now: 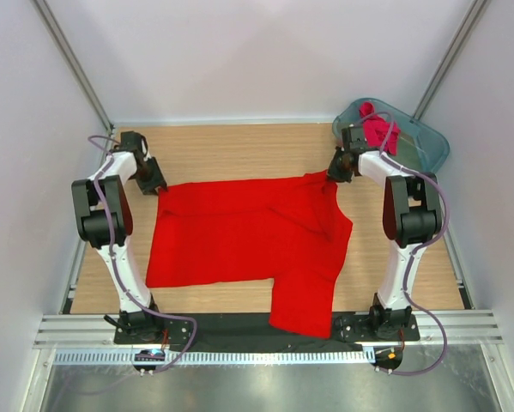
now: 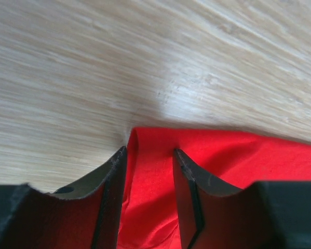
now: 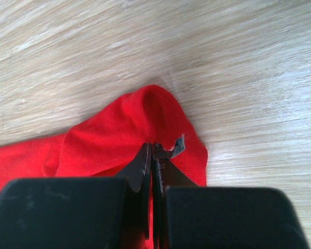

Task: Fold and stack the t-shirts
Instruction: Fold the tshirt

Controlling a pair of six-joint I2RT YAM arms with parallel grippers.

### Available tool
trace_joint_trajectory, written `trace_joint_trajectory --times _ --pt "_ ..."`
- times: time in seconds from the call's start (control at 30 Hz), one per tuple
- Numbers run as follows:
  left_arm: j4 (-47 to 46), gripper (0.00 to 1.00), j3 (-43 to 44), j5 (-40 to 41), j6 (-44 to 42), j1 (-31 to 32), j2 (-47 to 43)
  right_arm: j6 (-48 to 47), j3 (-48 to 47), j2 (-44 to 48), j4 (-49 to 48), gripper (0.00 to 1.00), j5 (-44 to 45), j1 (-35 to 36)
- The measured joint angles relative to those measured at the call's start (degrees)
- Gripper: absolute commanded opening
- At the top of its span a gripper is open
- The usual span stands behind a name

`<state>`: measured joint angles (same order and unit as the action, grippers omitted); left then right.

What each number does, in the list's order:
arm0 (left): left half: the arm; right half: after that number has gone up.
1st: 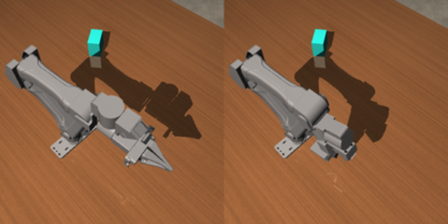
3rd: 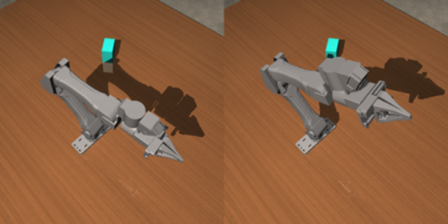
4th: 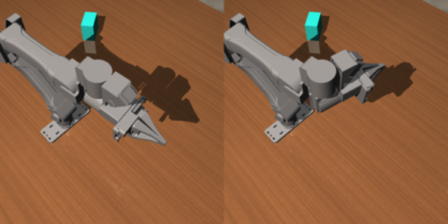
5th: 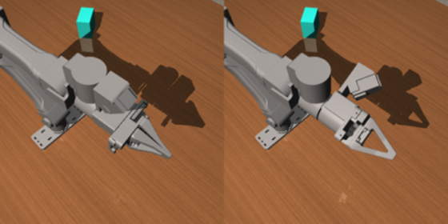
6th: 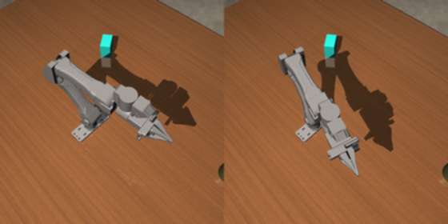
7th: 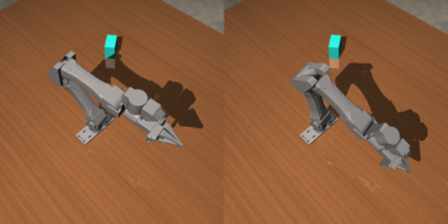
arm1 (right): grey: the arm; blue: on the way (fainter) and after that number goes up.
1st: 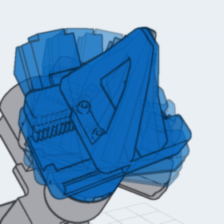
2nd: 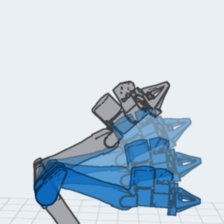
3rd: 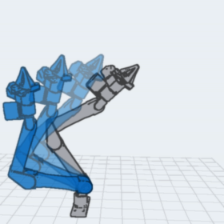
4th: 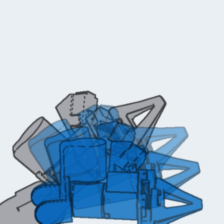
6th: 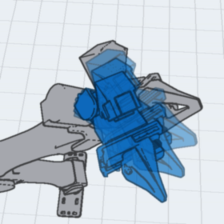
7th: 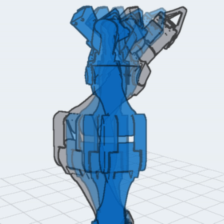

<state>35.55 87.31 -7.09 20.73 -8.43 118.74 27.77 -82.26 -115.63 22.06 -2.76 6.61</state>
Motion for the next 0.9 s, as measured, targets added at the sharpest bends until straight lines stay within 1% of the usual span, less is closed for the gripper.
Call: trace_joint_trajectory --times 0.07,0.1,0.3,0.57,0.67,0.7,0.73,0.77,0.8,0.87,0.9 --pt "-0.1 0.28 0.5 -0.1 0.0 0.0 0.4 -0.2 -0.3 -0.1 0.1 0.01 -0.2 0.0" --pt "-0.2 0.18 0.6 -0.2 -0.1 0.0 0.6 -0.3 -0.6 -0.1 0.2 0.01 -0.2 0.0" --pt "-0.2 0.0 1.0 0.8 0.1 0.0 0.8 -1.1 -1.5 -0.2 0.6 0.01 0.8 -0.1" --pt "-0.2 0.0 5.8 2.8 0.1 0.0 0.9 -2.7 -1.6 -0.2 1.9 0.01 5.2 -0.4" --pt "-0.1 0.01 7.9 3.1 0.0 0.0 1.1 -3.7 -1.7 -0.4 1.9 0.01 5.9 -0.3" --pt "-0.2 0.09 8.9 3.1 -0.1 0.1 1.5 -3.9 -1.7 -0.6 1.9 0.01 5.9 -0.3" --pt "-0.1 0.15 9.6 3.2 -0.2 0.1 1.9 -4.2 -1.9 -1.0 1.9 0.01 5.8 -0.3" --pt "-0.1 0.26 10.4 3.3 -0.4 0.1 2.5 -4.4 -2.1 -1.6 1.8 0.01 5.8 -0.3" --pt "-0.2 0.32 11.0 3.7 -0.7 0.1 3.1 -4.7 -2.5 -2.3 1.8 0.01 5.8 -0.3" --pt "-0.1 0.37 11.3 4.2 -0.6 0.0 3.7 -5.2 -3.3 -3.6 1.8 0.01 5.7 -0.4" --pt "0.1 0.38 11.2 4.3 -0.6 -0.1 3.9 -5.2 -3.7 -3.9 1.8 0.01 5.5 -0.5"
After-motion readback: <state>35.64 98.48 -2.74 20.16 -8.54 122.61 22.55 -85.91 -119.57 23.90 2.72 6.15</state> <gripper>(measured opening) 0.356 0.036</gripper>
